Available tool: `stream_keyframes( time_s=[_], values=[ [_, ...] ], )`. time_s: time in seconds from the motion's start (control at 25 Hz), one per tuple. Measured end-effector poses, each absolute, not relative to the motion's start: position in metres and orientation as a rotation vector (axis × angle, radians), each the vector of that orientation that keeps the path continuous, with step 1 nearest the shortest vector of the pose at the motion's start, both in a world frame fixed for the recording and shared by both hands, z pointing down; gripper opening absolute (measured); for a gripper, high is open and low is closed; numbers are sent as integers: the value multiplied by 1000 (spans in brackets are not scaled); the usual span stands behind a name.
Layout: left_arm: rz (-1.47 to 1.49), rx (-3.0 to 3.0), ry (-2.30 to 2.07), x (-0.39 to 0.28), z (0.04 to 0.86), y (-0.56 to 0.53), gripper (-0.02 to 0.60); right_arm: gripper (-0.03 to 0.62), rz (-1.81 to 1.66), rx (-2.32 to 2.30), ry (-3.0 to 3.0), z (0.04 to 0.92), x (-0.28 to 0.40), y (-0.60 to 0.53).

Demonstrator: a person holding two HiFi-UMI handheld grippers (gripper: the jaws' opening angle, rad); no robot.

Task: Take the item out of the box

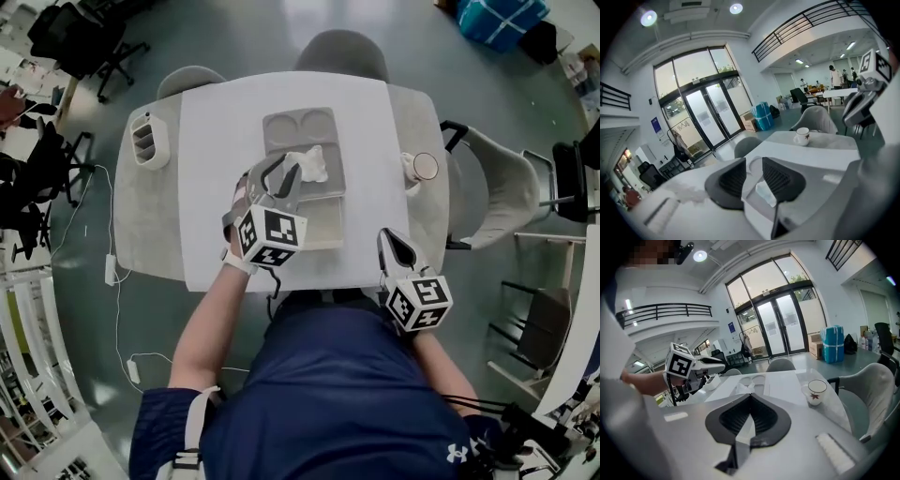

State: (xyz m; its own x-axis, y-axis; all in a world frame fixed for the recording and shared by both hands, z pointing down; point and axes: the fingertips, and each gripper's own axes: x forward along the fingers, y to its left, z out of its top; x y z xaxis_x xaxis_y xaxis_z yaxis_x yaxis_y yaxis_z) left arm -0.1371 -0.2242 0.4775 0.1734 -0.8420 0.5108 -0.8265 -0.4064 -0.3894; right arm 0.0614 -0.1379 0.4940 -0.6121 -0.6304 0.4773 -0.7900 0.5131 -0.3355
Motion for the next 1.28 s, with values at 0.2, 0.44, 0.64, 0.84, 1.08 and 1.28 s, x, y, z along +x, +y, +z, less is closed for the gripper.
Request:
stream_keyframes(
  time_s=[0.2, 0.44, 0.64, 0.84, 1.08, 1.28],
  values=[
    [-875, -2367, 1812, -143, 434, -202, 120, 2, 713, 1122, -2527, 479, 40, -143],
    [-693, -2345, 1899, -145, 389, -175, 120, 2, 644, 1066, -2623, 450, 13, -159],
    [-543, -2353, 1966, -155, 354, -157, 120, 2, 523, 981, -2749, 409, -22, -167],
    [-373, -2356, 2025, -161, 326, -138, 117, 2, 299, 922, -2856, 363, -52, -167],
    [-258, -2350, 2094, -163, 323, -123, 106, 2, 212, 898, -2964, 330, -76, -159],
    [-208, -2353, 2188, -171, 333, -114, 105, 2, 179, 891, -2989, 323, -81, -153]
  ],
)
